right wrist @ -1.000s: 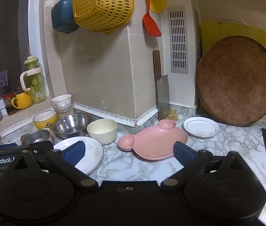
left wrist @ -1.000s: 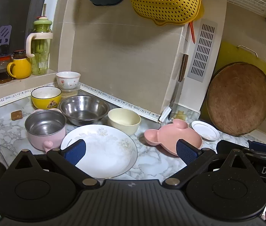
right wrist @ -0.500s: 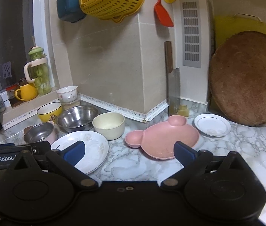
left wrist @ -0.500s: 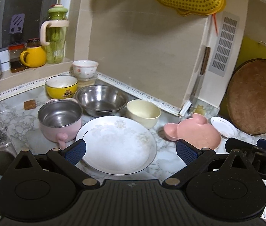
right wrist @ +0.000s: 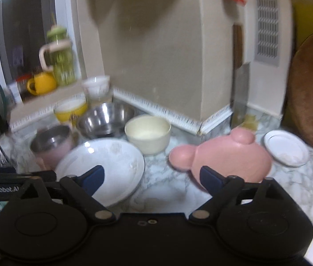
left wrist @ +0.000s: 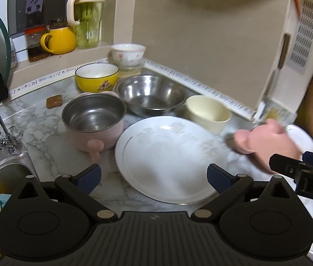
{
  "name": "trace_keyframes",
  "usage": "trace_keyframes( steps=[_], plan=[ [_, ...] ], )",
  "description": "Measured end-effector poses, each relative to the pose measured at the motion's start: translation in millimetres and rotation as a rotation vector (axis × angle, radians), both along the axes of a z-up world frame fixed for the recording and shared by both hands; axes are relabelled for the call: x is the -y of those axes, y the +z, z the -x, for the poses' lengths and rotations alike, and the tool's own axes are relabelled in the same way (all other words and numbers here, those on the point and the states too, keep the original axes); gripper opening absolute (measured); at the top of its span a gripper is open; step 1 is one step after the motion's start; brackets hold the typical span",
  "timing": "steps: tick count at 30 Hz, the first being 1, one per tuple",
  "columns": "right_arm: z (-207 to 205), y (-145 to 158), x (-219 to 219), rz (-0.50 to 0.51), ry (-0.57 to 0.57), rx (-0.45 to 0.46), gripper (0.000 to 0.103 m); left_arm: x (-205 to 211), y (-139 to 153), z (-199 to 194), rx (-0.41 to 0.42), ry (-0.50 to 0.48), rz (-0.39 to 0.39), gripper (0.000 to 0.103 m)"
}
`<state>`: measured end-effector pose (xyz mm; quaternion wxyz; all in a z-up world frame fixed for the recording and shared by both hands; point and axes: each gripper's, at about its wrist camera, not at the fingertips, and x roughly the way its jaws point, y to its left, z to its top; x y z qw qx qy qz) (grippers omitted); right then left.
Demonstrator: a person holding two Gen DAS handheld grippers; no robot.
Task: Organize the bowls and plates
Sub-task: 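Reach both grippers to the large white floral plate rim and close them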
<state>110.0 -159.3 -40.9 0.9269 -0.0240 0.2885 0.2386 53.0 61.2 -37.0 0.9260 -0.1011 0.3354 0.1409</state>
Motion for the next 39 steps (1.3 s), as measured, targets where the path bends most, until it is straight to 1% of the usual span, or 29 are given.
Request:
trace_keyframes(
  steps=[2, 4, 5, 7, 8, 11, 15, 16, 18, 19, 20, 21, 22, 23, 24, 26, 29, 31, 32, 33, 36, 37, 39],
  plan=[
    [-16, -12, -6, 0.013, 0.017, -0.044, 0.082, -10, -7, -9, -0.017, 0.022, 0.014, 0.102],
    [-33, -23, -13, 0.025, 0.031, -0.091, 0.08, -23, -14, -18, -0.041, 0.055, 0.05, 0.102],
    [-41, -29, -16, 0.03, 0.039, -0.116, 0.077, -31, -18, -22, -0.057, 0.08, 0.065, 0.101],
    [-55, -37, -21, 0.034, 0.053, -0.158, 0.075, -45, -26, -31, -0.081, 0.106, 0.09, 0.096],
    [-61, -40, -24, 0.037, 0.058, -0.172, 0.074, -48, -28, -33, -0.092, 0.115, 0.088, 0.096],
    [-77, -46, -34, 0.047, 0.087, -0.212, 0.073, -56, -36, -40, -0.119, 0.13, 0.089, 0.096],
    [-97, -54, -44, 0.059, 0.101, -0.258, 0.071, -63, -46, -50, -0.16, 0.141, 0.133, 0.096],
    [-104, -56, -46, 0.058, 0.102, -0.27, 0.07, -64, -47, -52, -0.166, 0.14, 0.144, 0.094],
    [-113, -58, -48, 0.049, 0.1, -0.292, 0.063, -67, -50, -56, -0.179, 0.14, 0.159, 0.087],
    [-117, -60, -48, 0.044, 0.1, -0.304, 0.061, -68, -52, -58, -0.187, 0.141, 0.166, 0.08],
    [-121, -61, -49, 0.04, 0.1, -0.315, 0.056, -69, -53, -60, -0.195, 0.143, 0.175, 0.075],
    [-124, -62, -50, 0.038, 0.098, -0.328, 0.051, -71, -55, -62, -0.199, 0.145, 0.189, 0.074],
    [-128, -64, -51, 0.034, 0.096, -0.34, 0.049, -73, -56, -63, -0.198, 0.144, 0.199, 0.07],
    [-131, -65, -51, 0.026, 0.098, -0.354, 0.044, -74, -57, -64, -0.198, 0.143, 0.204, 0.066],
    [-134, -67, -52, 0.017, 0.102, -0.368, 0.039, -75, -57, -65, -0.199, 0.143, 0.205, 0.064],
    [-139, -69, -53, 0.007, 0.102, -0.391, 0.034, -77, -58, -67, -0.2, 0.145, 0.211, 0.055],
    [-145, -72, -54, -0.002, 0.103, -0.415, 0.025, -82, -61, -70, -0.205, 0.146, 0.248, 0.044],
    [-147, -73, -55, -0.007, 0.103, -0.43, 0.022, -84, -62, -72, -0.211, 0.154, 0.253, 0.041],
    [-149, -74, -56, -0.008, 0.103, -0.436, 0.02, -85, -63, -72, -0.211, 0.154, 0.252, 0.036],
    [-149, -75, -56, -0.007, 0.101, -0.439, 0.017, -86, -64, -73, -0.214, 0.153, 0.255, 0.034],
    [-151, -76, -57, -0.023, 0.105, -0.456, 0.01, -90, -67, -74, -0.217, 0.161, 0.271, 0.031],
    [-151, -76, -57, -0.024, 0.105, -0.457, 0.01, -91, -67, -74, -0.219, 0.164, 0.273, 0.025],
    [-151, -76, -57, -0.025, 0.105, -0.456, 0.01, -92, -68, -73, -0.221, 0.16, 0.281, 0.022]
  ],
)
